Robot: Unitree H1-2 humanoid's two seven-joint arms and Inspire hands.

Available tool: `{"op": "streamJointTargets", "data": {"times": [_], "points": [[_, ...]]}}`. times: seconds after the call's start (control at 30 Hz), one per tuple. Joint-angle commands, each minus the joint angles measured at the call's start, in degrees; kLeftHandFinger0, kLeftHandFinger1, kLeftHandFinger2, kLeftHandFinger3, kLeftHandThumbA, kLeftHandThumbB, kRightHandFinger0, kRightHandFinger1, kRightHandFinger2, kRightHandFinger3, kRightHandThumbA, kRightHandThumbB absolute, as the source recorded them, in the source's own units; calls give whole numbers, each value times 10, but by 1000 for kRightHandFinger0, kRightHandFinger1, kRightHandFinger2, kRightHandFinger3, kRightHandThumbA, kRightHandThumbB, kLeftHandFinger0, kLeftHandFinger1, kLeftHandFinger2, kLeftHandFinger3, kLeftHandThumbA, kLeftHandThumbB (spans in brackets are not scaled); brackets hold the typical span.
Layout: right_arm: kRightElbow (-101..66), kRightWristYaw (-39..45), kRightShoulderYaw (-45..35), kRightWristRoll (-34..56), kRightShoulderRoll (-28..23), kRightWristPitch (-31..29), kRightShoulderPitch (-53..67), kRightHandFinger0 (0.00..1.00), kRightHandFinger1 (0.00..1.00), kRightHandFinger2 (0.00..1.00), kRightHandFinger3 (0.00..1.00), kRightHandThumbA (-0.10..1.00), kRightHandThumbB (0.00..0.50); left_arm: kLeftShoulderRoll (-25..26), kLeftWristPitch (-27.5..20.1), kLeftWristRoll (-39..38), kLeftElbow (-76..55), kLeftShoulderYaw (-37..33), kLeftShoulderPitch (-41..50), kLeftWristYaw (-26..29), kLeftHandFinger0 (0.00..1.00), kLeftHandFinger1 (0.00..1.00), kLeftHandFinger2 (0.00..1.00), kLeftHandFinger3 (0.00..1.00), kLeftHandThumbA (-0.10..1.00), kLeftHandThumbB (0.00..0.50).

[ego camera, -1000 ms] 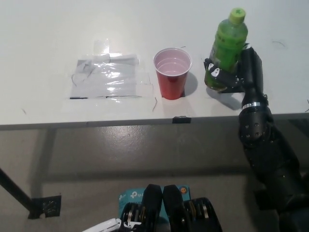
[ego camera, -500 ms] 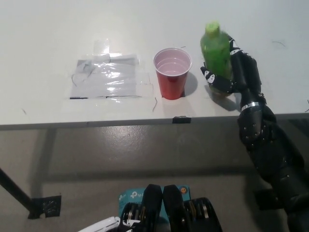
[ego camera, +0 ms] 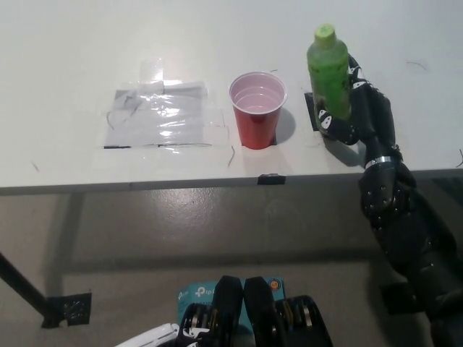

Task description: The robot uses its right hand to pick up a bottle kept in the middle of the desk and tilt it into a cup kept next to it to pour water out

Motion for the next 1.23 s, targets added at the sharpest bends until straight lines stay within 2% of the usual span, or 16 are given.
{"op": "streamJointTargets", "data": {"times": [0.0,0.07,0.1,0.13,0.17,0.2,0.27,0.33,0.4,0.43,0.47,0.5,0.53,0.57,0.83,1.2], "points": [[7,-12,-6,14,0,6,-9,650,813,750,1000,231,40,8,-1,-2,-18,3,2,-2,1000,1000,1000,1000,322,500],[9,-9,-2,14,-1,8,-11,694,848,781,1000,284,40,7,-1,-2,-19,4,7,-1,1000,1000,1000,1000,322,500],[7,-8,2,10,-3,13,-11,762,921,802,1000,349,42,6,3,-4,-18,5,7,-1,1000,1000,1000,1000,311,500],[4,-6,4,8,-5,19,-11,799,982,855,1000,378,42,6,-1,-3,-15,5,7,-1,1000,1000,1000,1000,321,500],[-1,-4,7,2,-6,33,-11,843,1000,991,1000,439,43,6,-1,-3,-15,5,7,0,1000,1000,1000,1000,322,500],[-2,-4,8,2,-6,35,-11,847,1000,999,1000,446,45,5,0,-3,-15,5,7,0,1000,1000,1000,1000,321,500],[-8,-3,8,0,-5,58,-10,975,1000,1000,1000,530,73,4,-4,-5,-14,5,11,-1,1000,1000,1000,1000,310,500],[-13,-2,12,-5,-5,79,-9,1000,1000,1000,1000,603,109,3,-5,-6,-13,5,11,-1,1000,1000,1000,1000,319,500],[-23,6,17,-8,-7,95,-5,1000,1000,1000,1000,661,201,2,-2,-5,-15,6,11,0,1000,1000,1000,1000,317,500],[-31,15,23,-16,-10,114,-3,1000,1000,1000,1000,837,332,1,-5,-4,-14,6,12,1,1000,1000,1000,1000,310,500],[-42,26,28,-21,-11,136,0,1000,1000,1000,1000,857,374,0,-10,-5,-11,7,13,1,1000,1000,1000,1000,308,500],[-48,32,30,-21,-12,147,1,1000,1000,1000,1000,929,450,1,-6,-5,-13,7,12,1,1000,1000,1000,1000,308,500],[-59,36,31,-21,-12,161,3,1000,1000,1000,1000,954,490,-1,1,-10,-13,9,13,1,1000,1000,1000,1000,290,500],[-70,49,34,-25,-14,183,2,1000,1000,1000,1000,1000,500,0,-3,-7,-9,7,10,-1,1000,1000,1000,1000,307,500],[-192,130,32,-15,-39,289,30,1000,1000,1000,1000,1000,500,2,-1,-2,-14,6,12,0,1000,1000,1000,1000,321,500],[-400,230,31,0,-95,350,140,1000,1000,1000,1000,1000,500,2,-10,-4,-8,12,18,1,1000,1000,1000,1000,332,500]]}}
